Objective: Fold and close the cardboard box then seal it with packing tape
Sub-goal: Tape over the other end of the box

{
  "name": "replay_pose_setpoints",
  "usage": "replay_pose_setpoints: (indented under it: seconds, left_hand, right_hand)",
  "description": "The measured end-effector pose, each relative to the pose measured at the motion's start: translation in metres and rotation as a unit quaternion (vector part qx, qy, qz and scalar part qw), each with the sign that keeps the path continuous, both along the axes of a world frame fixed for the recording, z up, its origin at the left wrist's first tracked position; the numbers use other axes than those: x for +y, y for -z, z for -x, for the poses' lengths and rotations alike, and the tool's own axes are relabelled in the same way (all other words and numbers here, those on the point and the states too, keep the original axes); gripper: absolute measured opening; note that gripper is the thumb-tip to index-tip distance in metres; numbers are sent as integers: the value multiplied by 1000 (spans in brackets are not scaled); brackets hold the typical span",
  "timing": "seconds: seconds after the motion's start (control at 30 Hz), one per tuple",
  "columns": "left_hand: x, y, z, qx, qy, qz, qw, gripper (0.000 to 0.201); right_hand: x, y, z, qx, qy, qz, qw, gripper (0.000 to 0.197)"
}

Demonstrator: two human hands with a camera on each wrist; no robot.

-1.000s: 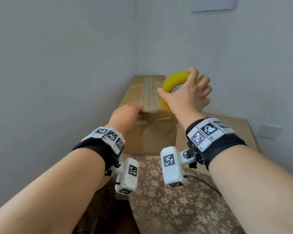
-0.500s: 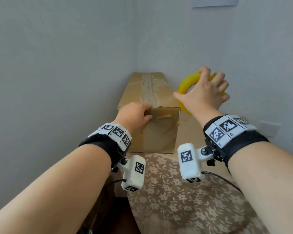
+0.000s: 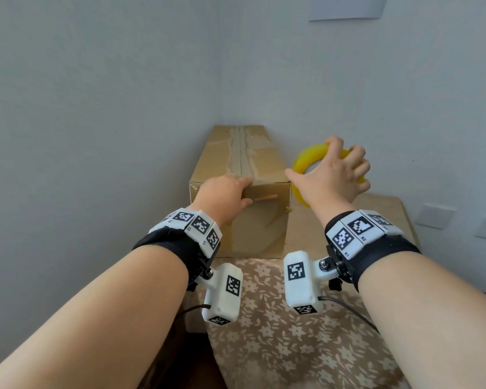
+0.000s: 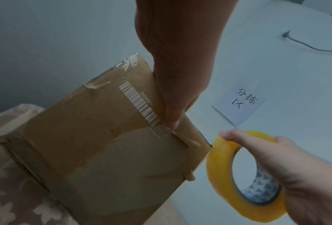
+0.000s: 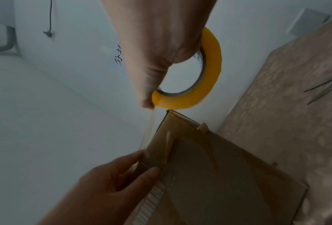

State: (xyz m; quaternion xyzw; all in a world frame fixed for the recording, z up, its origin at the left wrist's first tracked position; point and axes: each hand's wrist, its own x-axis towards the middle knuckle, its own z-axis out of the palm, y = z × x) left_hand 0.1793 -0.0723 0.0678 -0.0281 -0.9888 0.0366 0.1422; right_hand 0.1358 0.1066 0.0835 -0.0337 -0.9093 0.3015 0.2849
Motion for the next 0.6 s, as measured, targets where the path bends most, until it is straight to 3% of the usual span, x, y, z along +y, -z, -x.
replay_pose_setpoints:
  seconds: [0.2,0.3,0.43,0.6]
  left_hand:
    - [6,-6,4,-16,-5,-4,1000,29]
    - [7,-6,4,-6,6,-11,1000,22]
    - [12,-5,6,-5,10,36,999,43]
    - [27,-2,10,-13,12,47,999,63]
  right_hand:
    - [4,-4,0,0,-15,61,998,65]
    - [9,-8,3,4,-16,121,992,67]
    - [16,-6,4,-10,-21,129,991,84]
    - [20,-7,5,-38,-55,134,989,82]
